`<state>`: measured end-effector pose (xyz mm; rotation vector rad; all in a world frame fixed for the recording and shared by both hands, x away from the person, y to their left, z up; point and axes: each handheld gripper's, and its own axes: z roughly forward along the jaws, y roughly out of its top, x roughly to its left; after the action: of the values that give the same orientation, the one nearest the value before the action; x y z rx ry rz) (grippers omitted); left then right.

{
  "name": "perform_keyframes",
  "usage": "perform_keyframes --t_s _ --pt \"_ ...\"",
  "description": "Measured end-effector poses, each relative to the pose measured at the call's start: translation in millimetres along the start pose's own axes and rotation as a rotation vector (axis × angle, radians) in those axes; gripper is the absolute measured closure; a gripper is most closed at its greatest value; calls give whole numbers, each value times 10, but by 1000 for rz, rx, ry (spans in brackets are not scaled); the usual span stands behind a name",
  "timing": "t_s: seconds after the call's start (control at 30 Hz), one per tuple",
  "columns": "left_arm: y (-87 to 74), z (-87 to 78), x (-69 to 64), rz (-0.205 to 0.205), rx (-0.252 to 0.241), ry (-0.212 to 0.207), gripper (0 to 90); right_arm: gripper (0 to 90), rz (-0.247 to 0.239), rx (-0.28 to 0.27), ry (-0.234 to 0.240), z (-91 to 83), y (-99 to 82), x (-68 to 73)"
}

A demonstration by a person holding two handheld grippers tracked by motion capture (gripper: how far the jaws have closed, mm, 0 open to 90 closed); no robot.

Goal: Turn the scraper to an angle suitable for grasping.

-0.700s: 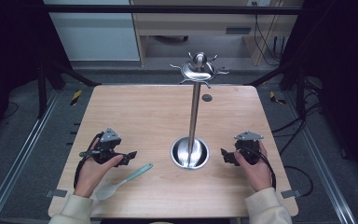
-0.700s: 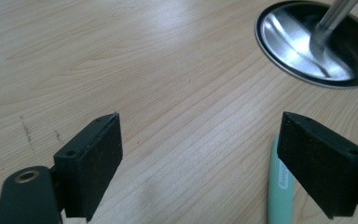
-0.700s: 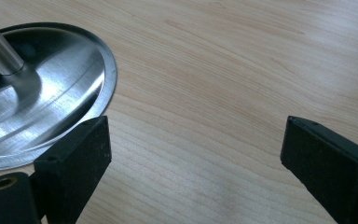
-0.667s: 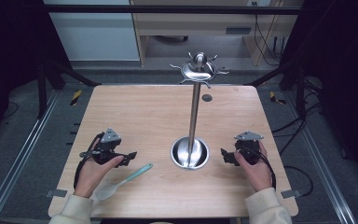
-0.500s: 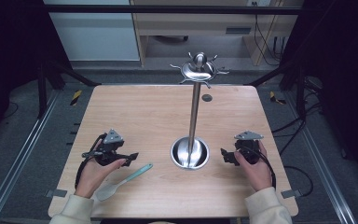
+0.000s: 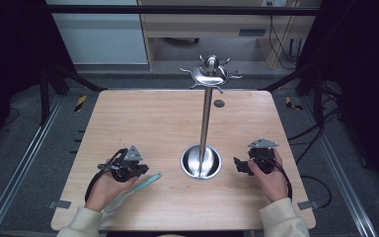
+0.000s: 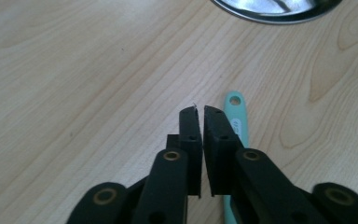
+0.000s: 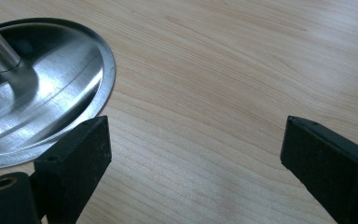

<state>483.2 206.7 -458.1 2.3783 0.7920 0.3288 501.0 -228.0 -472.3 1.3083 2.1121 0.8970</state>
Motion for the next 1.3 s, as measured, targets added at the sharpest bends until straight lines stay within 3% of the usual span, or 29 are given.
perform_keyframes --t_s 0.1,0.33,0.73,1.07,1.17,1.3 --pt "-7 29 -7 7 29 -5 900 89 5 -2 5 2 1 4" --pt "-22 76 -17 11 43 -3 900 90 -3 -3 4 6 1 6" --pt "-19 187 -86 52 85 -17 900 90 0 1 5 5 1 10" --pt "57 193 -323 137 141 -65 900 90 -9 5 7 13 -1 16" --pt "93 170 -345 142 131 -62 891 90 -10 6 8 15 -1 17" --pt "233 36 -407 137 114 -25 863 90 1 8 7 15 -6 20"
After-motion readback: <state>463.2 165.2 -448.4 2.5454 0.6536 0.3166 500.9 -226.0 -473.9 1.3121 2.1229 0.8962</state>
